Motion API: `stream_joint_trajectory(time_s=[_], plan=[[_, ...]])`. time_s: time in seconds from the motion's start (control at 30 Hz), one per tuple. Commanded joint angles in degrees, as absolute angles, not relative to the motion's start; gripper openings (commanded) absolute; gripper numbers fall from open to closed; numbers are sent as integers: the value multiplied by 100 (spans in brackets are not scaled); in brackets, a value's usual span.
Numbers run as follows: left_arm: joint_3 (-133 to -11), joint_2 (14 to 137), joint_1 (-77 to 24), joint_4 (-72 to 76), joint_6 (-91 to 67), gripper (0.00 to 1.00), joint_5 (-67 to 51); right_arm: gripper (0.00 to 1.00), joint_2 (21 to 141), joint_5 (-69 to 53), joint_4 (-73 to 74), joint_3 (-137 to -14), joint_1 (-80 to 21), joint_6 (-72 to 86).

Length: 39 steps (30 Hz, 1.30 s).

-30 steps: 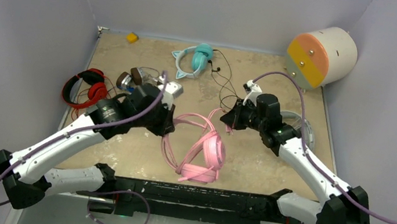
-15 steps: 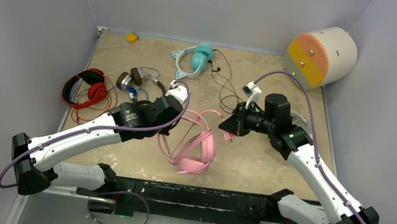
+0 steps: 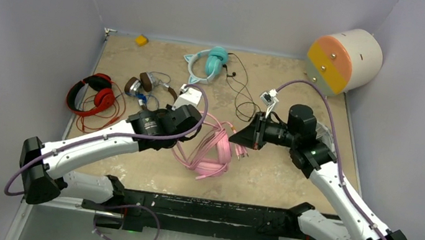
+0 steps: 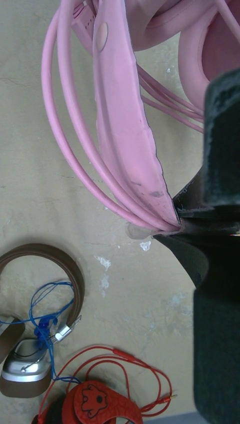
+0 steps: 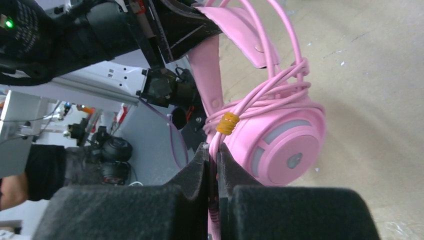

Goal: Wrap the headphones
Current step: Wrap the headphones cable around the headphones.

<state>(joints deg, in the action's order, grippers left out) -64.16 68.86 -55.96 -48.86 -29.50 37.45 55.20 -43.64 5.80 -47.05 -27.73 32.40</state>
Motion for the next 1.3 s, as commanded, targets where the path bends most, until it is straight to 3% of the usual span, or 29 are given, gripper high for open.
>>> stream_joint_trajectory(time_s=[0.0,0.3,0.7,0.97,1.27], plan=[[-6689,7075,-5612,-4657,-3828,0,4225,0,5578,-4728,-203,-4712,-2872,3791],[-6983,7611,-5660,-5258,-5682,0,4604,0,6006,-3398,240,-5025,-3829,3547],[-6971,7783,-5660,-5727,-8446,0,4622,0,6356,-2244,157,-4555,-4245,3448],[-6821,7831,-5702,-5336,-8790,0,4416,0,6853,-1244,246,-4668,-4656,3246],[-6713,7811,-5772,-5144,-9110,0,4473,4,7288,-1136,60,-4811,-4840,3393]])
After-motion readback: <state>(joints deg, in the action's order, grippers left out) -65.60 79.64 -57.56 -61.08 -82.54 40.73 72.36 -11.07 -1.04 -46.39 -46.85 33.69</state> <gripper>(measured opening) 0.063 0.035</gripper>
